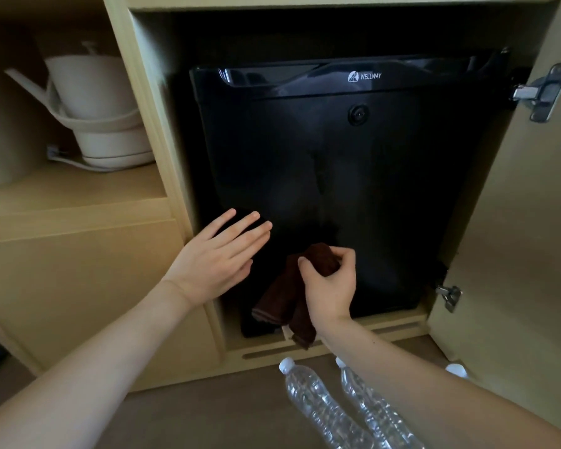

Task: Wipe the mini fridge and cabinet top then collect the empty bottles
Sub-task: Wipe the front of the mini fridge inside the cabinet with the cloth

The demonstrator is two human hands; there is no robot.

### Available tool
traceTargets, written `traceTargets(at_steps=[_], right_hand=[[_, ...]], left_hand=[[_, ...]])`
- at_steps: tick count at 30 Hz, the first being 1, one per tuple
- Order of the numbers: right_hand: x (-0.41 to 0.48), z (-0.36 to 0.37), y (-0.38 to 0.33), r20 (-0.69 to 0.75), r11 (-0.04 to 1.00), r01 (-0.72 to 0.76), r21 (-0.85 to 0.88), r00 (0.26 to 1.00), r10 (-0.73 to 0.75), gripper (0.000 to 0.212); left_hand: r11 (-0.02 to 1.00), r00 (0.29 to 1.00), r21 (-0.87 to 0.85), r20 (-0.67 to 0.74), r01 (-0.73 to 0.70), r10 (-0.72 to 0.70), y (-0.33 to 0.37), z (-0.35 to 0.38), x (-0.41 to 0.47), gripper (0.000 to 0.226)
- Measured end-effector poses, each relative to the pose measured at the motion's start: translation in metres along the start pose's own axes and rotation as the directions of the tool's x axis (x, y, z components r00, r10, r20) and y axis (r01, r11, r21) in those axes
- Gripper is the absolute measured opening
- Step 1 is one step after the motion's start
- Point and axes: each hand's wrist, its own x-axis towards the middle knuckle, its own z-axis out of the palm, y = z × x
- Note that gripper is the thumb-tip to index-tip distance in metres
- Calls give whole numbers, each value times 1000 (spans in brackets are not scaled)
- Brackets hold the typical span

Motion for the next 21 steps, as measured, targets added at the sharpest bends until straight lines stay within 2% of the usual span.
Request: traceTargets(at_steps=[2, 5, 8, 11, 15, 18, 21], right_hand=[[-3, -3, 9, -13, 998, -23, -52, 1000, 22, 34], [-1, -5, 2, -8, 998, -41, -38, 999, 41, 34], [8, 3, -37, -5, 996, 93, -1, 996, -93, 32], [16, 7, -59, -4, 985, 170, 4, 985, -170, 31], [9, -2, -38, 1, 995, 54, -82, 999, -54, 30], [14, 0, -48, -19, 995, 64, -72, 998, -66, 29], [26, 9, -88, 1, 971, 234, -38, 972, -234, 27]], left_hand=[[1000, 1000, 4, -6, 3, -3, 1, 0, 0, 51], [1000, 1000, 7, -17, -1, 1, 0, -2, 1, 50], [1000, 999, 26, -52, 2, -1, -8, -8, 11, 53], [988, 975, -22, -159, 154, -156, -20, -24, 32, 59], [929, 905, -141, -215, 343, -367, -30, -41, 51, 69], [918, 898, -157, -203, 364, -391, -29, -41, 50, 74], [909, 896, -175, -180, 377, -406, -28, -39, 50, 74]])
